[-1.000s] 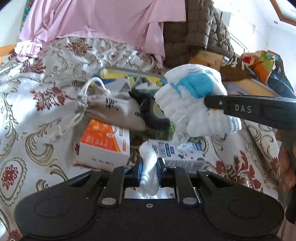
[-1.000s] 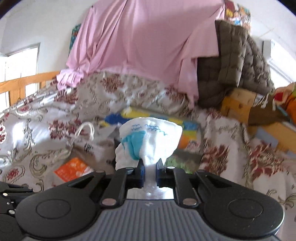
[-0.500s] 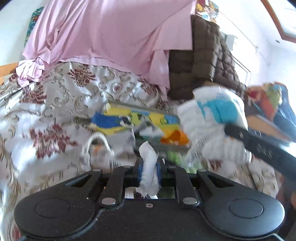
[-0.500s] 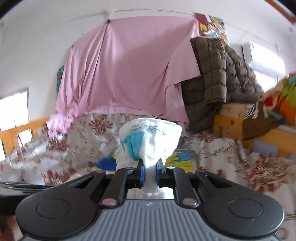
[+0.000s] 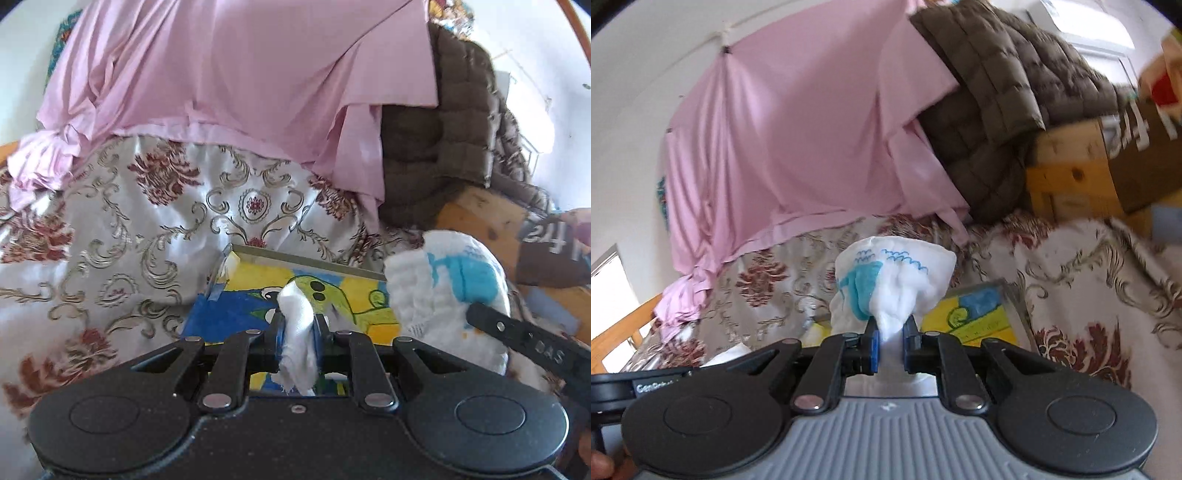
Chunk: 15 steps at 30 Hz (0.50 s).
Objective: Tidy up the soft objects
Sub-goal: 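Carry the tissue and towel over the painting tray with both grippers, then open the right gripper to drop the towel into the tray while the left gripper lowers the tissue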
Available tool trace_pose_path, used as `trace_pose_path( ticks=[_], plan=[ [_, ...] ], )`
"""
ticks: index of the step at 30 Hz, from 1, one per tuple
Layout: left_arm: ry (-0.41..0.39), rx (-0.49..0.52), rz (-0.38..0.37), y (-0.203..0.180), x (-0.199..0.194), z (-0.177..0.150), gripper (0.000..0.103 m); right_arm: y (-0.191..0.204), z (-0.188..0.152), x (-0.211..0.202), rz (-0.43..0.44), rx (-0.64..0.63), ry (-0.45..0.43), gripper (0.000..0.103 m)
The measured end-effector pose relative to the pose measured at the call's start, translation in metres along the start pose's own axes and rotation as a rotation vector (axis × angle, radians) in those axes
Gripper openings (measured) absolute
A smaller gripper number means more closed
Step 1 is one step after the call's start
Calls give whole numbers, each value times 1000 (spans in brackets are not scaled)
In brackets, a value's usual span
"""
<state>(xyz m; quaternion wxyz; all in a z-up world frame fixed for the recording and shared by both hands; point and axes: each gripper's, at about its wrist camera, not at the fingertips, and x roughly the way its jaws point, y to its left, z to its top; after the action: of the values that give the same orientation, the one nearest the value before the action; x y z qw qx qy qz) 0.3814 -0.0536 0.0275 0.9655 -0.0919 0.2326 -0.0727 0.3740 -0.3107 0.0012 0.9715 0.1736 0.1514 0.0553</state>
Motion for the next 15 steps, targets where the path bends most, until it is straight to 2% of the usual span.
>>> trace_pose_path(
  ticks=[7, 15],
  plan=[
    [69, -19, 26, 0, 70, 7, 17, -28, -6, 39, -42, 102, 95, 14],
    [183, -48, 25, 3, 104, -4, 17, -34, -5, 51, -68, 124, 131, 20]
  ],
)
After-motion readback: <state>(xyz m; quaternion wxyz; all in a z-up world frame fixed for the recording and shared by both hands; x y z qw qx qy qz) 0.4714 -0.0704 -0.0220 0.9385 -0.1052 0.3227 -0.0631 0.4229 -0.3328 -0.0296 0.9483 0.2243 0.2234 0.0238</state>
